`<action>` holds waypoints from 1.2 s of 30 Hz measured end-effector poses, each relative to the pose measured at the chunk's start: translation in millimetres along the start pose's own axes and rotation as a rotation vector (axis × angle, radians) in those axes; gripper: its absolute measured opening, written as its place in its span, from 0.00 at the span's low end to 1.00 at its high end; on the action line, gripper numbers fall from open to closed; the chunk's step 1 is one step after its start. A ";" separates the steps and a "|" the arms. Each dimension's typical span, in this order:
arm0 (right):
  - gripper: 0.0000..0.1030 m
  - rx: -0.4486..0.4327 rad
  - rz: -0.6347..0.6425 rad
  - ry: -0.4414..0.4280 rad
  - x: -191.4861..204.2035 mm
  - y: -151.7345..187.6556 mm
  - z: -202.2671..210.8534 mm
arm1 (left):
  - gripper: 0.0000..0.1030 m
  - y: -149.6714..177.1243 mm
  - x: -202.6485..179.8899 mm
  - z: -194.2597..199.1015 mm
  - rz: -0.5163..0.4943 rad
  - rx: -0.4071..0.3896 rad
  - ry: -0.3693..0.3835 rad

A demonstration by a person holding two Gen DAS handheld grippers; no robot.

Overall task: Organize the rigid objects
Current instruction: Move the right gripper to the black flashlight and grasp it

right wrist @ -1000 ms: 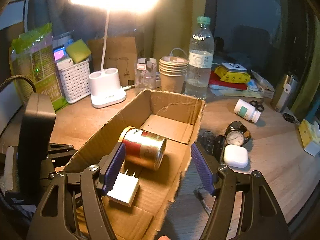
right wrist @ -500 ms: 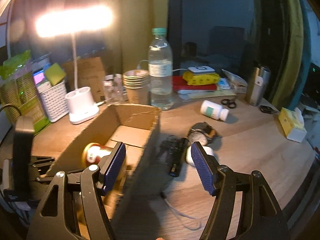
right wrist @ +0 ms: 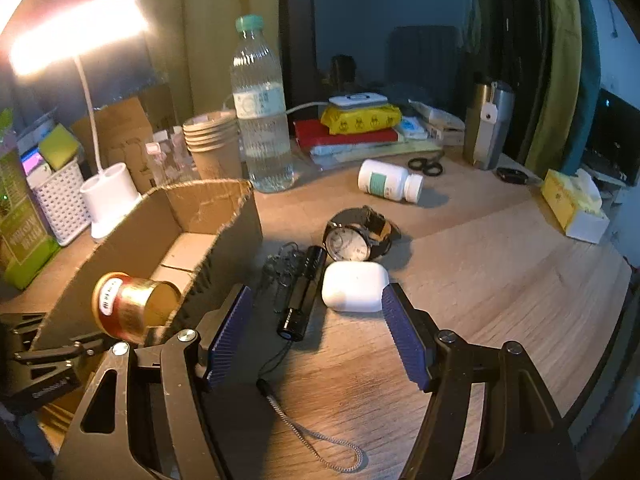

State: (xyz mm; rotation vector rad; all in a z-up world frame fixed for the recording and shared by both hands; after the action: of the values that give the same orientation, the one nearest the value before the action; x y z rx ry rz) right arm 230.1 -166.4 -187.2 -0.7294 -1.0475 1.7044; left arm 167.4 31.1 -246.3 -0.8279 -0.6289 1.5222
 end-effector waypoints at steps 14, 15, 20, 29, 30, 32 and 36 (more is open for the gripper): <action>0.54 0.074 0.019 -0.019 8.5 14.3 -31.7 | 0.18 0.0 -0.3 -0.1 -0.001 0.000 0.000; 0.52 0.073 0.017 -0.022 8.5 13.3 -32.8 | 0.18 0.1 -0.3 -0.1 0.000 0.000 0.000; 0.49 0.109 0.012 -0.023 7.6 15.0 -43.8 | 0.18 0.2 -0.4 -0.1 0.000 0.000 0.000; 0.40 0.151 0.051 -0.045 12.6 18.8 -53.2 | 0.18 0.2 -0.5 -0.1 -0.001 0.000 -0.001; 0.37 0.158 0.051 -0.044 12.1 18.8 -55.3 | 0.18 0.1 -0.3 0.0 -0.001 0.000 -0.001; 0.26 0.171 0.045 -0.048 11.2 20.1 -58.4 | 0.18 0.1 -0.1 0.2 -0.001 0.000 0.000; 0.24 0.173 0.032 -0.063 10.7 20.5 -57.9 | 0.18 0.0 -0.3 0.2 -0.001 0.000 0.000</action>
State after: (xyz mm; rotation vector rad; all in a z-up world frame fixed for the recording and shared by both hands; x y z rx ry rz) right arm 266.1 -141.5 -231.6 -0.5880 -0.9220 1.8299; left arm 167.3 30.8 -246.2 -0.8275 -0.6294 1.5214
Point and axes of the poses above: each gripper's, at about its wrist camera, not at the fingertips, and z roughly against the way its jaws point, x to its left, y to its underside, the point moved 6 cm from there along -z, roughly the way its jaws point, and after that the axes turned 14 degrees about -x, right-handed, at the moved point
